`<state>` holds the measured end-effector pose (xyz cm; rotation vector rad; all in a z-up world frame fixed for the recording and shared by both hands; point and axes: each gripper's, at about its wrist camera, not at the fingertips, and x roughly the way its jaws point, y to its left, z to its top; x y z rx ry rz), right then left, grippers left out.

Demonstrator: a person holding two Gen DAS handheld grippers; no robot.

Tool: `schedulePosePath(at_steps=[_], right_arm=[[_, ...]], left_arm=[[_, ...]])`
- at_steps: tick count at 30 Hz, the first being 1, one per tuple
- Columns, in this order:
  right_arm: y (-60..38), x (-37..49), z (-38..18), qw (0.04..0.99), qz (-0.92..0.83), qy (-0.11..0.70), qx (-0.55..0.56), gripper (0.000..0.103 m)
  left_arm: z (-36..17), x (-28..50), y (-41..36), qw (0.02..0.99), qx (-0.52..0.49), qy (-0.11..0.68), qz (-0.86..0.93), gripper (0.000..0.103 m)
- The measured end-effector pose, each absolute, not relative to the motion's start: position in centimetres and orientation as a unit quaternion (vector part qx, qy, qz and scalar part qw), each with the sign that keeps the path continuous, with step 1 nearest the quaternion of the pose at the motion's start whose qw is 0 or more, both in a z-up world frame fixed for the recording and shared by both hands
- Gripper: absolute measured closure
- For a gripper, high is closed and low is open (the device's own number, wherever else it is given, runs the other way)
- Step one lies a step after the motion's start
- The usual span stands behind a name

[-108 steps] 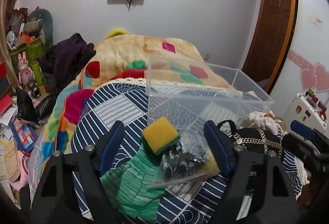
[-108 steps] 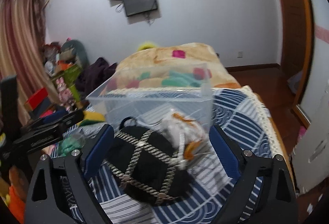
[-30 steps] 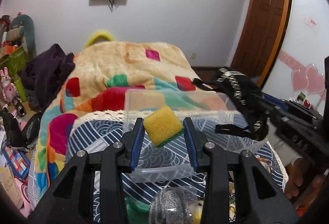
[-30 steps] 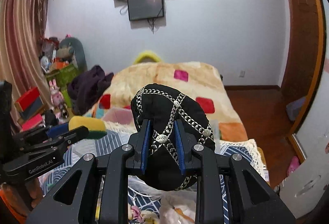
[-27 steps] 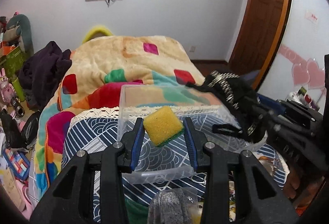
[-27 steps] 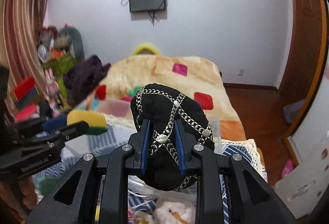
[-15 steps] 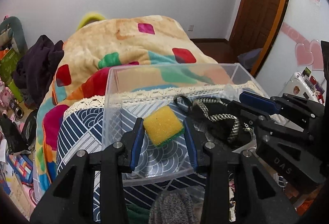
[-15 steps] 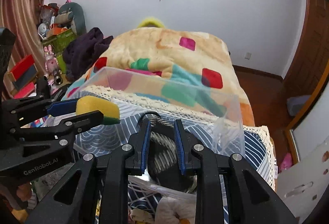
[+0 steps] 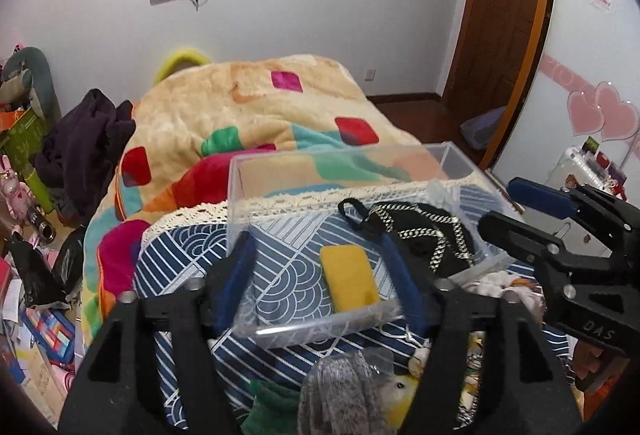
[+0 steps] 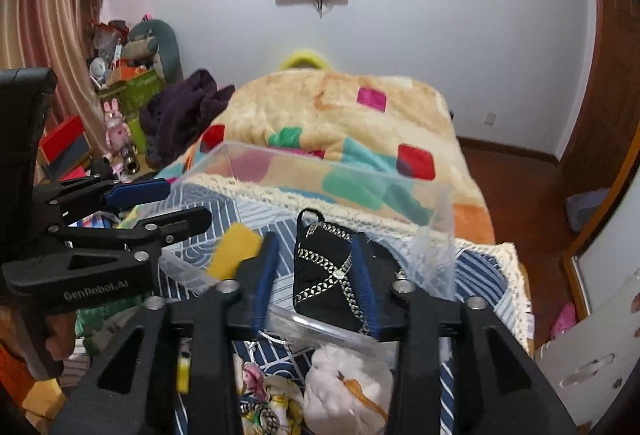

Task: Organize soft objects
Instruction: 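Grasp the clear bag of silver items with the left tool while the right tool grasps the white drawstring pouch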

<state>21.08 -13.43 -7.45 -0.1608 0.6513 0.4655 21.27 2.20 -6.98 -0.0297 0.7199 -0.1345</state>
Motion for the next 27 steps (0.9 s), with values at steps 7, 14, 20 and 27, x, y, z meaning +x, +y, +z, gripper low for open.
schedulePosePath(at_steps=[7, 14, 20, 27], right_arm=[[-14.8, 18.6, -5.9, 0.936, 0.218, 0.269, -0.067, 0.022], [-15.6, 17.2, -6.8, 0.941, 0.2, 0.261, -0.078, 0.02], [-16.1, 16.7, -8.7, 0.937, 0.192, 0.282, -0.077, 0.019], [-16.9, 17.1, -11.7, 0.923, 0.19, 0.327, -0.063, 0.019]], left_arm=[[-5.4, 17.9, 2.7, 0.943, -0.018, 0.324, -0.079, 0.011], [-7.3, 15.6, 2.8, 0.933, -0.015, 0.348, -0.092, 0.01], [-9.6, 14.3, 3.0, 0.925, -0.005, 0.37, -0.087, 0.01], [-11.5, 13.6, 2.9, 0.921, -0.009, 0.378, -0.09, 0.013]])
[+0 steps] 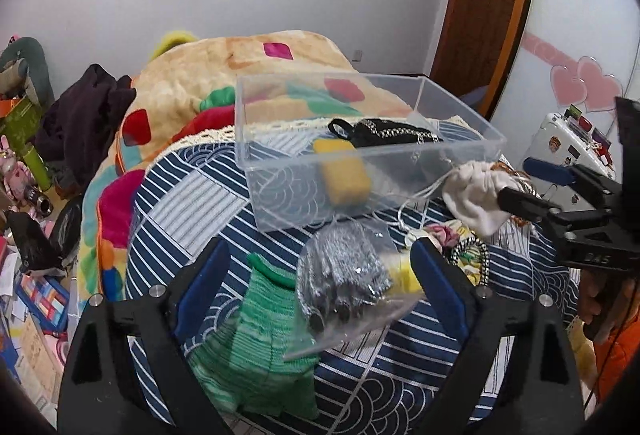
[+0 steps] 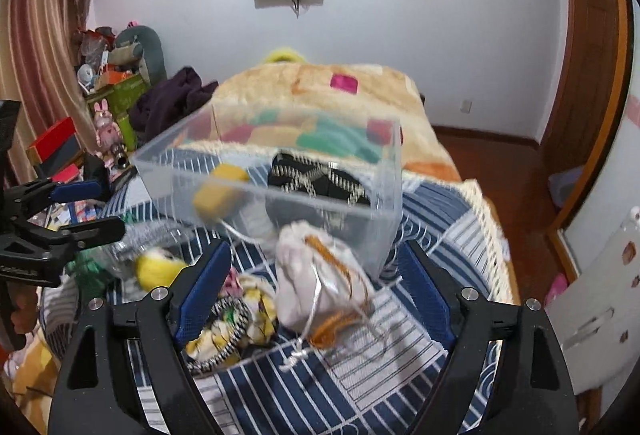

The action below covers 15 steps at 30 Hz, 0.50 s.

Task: Organize soft objects
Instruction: 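Grasp the clear bag of silver items with the left tool while the right tool grasps the white drawstring pouch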

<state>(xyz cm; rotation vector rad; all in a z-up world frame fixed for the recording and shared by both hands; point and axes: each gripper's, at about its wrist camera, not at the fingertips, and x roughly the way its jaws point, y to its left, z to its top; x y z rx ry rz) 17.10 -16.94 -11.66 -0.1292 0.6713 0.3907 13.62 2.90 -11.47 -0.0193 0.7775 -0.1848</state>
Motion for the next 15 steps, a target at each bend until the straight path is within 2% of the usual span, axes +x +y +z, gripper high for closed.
schedulePosePath(at_steps=[8, 12, 14, 15], right_arm=[[-17.8, 18.0, -14.5, 0.906, 0.194, 0.375, -0.038, 0.022], [-18.2, 18.2, -15.0, 0.901, 0.195, 0.386, -0.029, 0.039], [-18.5, 18.4, -15.4, 0.896, 0.197, 0.397, -0.021, 0.044], [-18.6, 18.4, -15.6, 0.894, 0.201, 0.401, -0.016, 0.051]], left_arm=[[-12.4, 14.0, 3.1, 0.914, -0.023, 0.391, -0.109, 0.035], [-13.1, 14.1, 2.7, 0.907, -0.024, 0.402, -0.121, 0.039], [-13.5, 14.1, 2.6, 0.905, -0.026, 0.407, -0.123, 0.04], [-13.6, 14.1, 2.7, 0.905, -0.034, 0.406, -0.125, 0.04]])
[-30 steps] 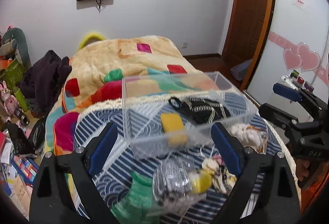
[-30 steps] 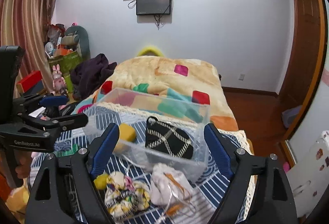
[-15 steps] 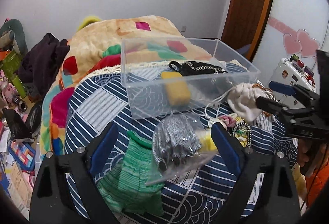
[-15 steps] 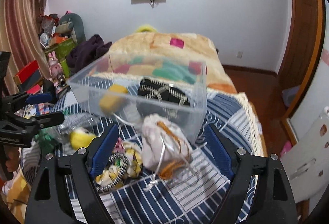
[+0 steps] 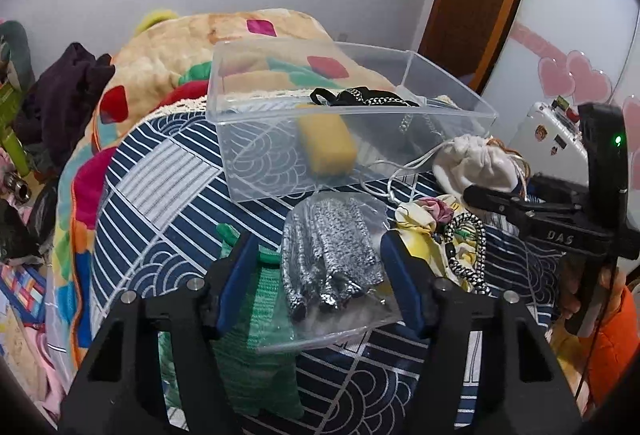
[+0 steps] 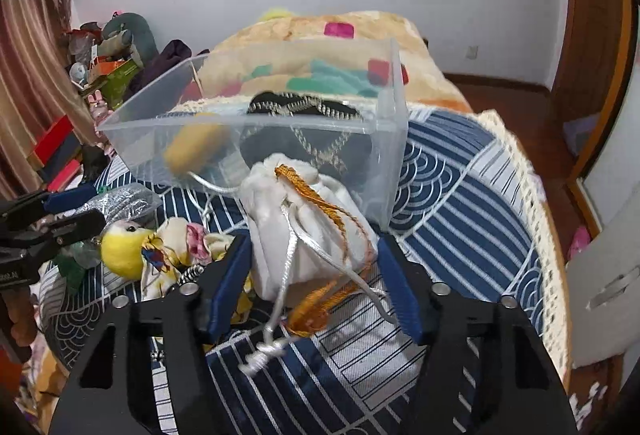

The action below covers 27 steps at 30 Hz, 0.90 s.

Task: Organize soft objects
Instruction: 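Grasp the clear bag of silver items with the left tool while the right tool grasps the white drawstring pouch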

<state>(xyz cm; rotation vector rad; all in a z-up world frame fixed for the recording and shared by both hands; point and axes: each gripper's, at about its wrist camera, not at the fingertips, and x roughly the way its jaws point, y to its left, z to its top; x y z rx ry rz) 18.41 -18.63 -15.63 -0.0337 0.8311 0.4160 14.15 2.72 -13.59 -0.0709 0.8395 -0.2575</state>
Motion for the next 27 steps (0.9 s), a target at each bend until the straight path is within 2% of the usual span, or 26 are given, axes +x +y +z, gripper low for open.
schedulePosePath(at_steps=[1, 2, 4, 5, 7, 9, 15, 27], right_arm=[[-18.7, 18.4, -15.8, 0.891, 0.205, 0.405, -0.013, 0.06], [-18.8, 18.4, -16.0, 0.889, 0.206, 0.41, -0.013, 0.063], [-19.0, 18.1, -16.1, 0.89, 0.202, 0.408, -0.014, 0.067], [-19.0, 18.0, -16.0, 0.891, 0.202, 0.407, -0.014, 0.069], [-19.3, 17.7, -15.8, 0.891, 0.205, 0.405, -0.011, 0.076], [-19.6, 17.4, -15.6, 0.892, 0.206, 0.402, -0.006, 0.078], [-19.9, 15.9, -14.3, 0.901, 0.21, 0.38, -0.003, 0.079], [-19.5, 13.5, -10.5, 0.917, 0.239, 0.32, 0.005, 0.079]], left_arm=[[-13.6, 14.2, 2.8, 0.904, -0.039, 0.406, -0.125, 0.04], [-13.7, 14.2, 2.8, 0.904, -0.042, 0.406, -0.126, 0.04], [-13.8, 14.4, 2.9, 0.902, -0.053, 0.407, -0.133, 0.048], [-13.8, 14.6, 3.0, 0.9, -0.059, 0.409, -0.141, 0.055], [-13.8, 14.7, 3.1, 0.896, -0.07, 0.412, -0.15, 0.062], [-13.8, 14.7, 3.2, 0.894, -0.076, 0.413, -0.153, 0.067], [-13.1, 13.3, 2.9, 0.904, -0.063, 0.397, -0.145, 0.073], [-9.0, 11.3, 2.9, 0.926, -0.05, 0.347, -0.138, 0.074]])
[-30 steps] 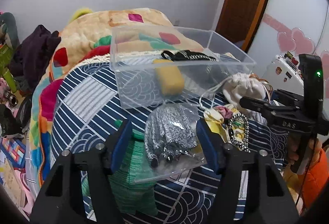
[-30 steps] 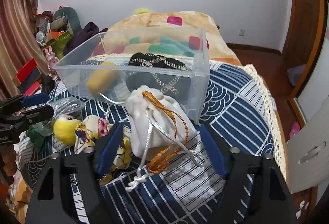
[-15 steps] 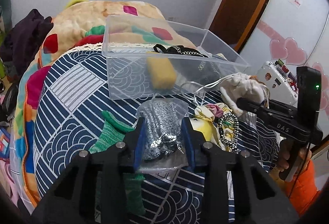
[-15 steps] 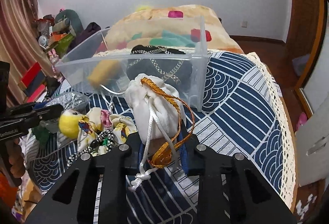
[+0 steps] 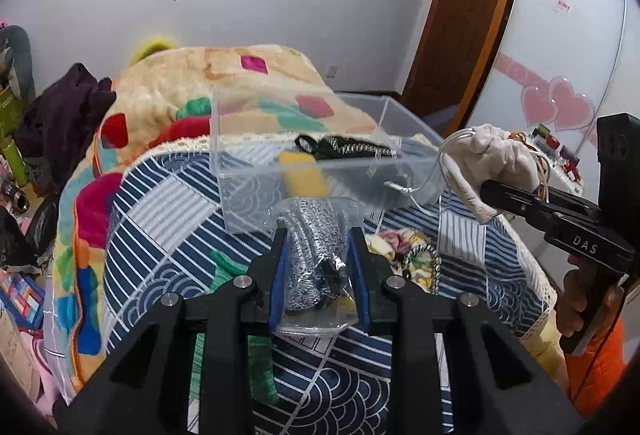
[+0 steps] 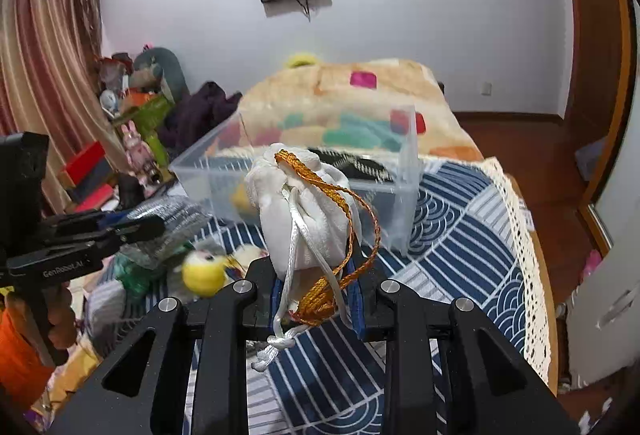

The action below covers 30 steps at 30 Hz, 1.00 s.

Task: Organize soft objects
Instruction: 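Grasp the clear bag of silver items with the left tool while the right tool grasps the white drawstring pouch, then lower the plastic bag and white pouch into the clear box and release both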

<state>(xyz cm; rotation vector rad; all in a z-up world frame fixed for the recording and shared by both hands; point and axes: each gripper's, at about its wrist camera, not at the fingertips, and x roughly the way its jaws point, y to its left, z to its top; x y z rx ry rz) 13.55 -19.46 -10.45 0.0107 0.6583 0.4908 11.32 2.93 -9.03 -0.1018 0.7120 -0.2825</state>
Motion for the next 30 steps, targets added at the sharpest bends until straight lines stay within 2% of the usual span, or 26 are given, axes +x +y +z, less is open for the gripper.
schedulePosePath(at_steps=[10, 16, 23, 30], right_arm=[[-18.6, 14.6, -7.3, 0.934, 0.239, 0.267, 0.014, 0.079], [-17.7, 16.1, -6.5, 0.94, 0.233, 0.249, 0.016, 0.079], [-15.7, 18.2, -6.8, 0.938, 0.234, 0.256, 0.009, 0.079], [-13.3, 20.6, -8.7, 0.923, 0.244, 0.295, -0.018, 0.079]], left_arm=[[-5.1, 12.0, 3.4, 0.951, -0.031, 0.285, -0.116, 0.074], [-4.6, 14.4, 4.1, 0.954, -0.036, 0.281, -0.094, 0.074], [-5.4, 17.7, 3.9, 0.952, -0.036, 0.293, -0.078, 0.074], [-7.3, 20.3, 3.0, 0.946, -0.026, 0.314, -0.071, 0.074]])
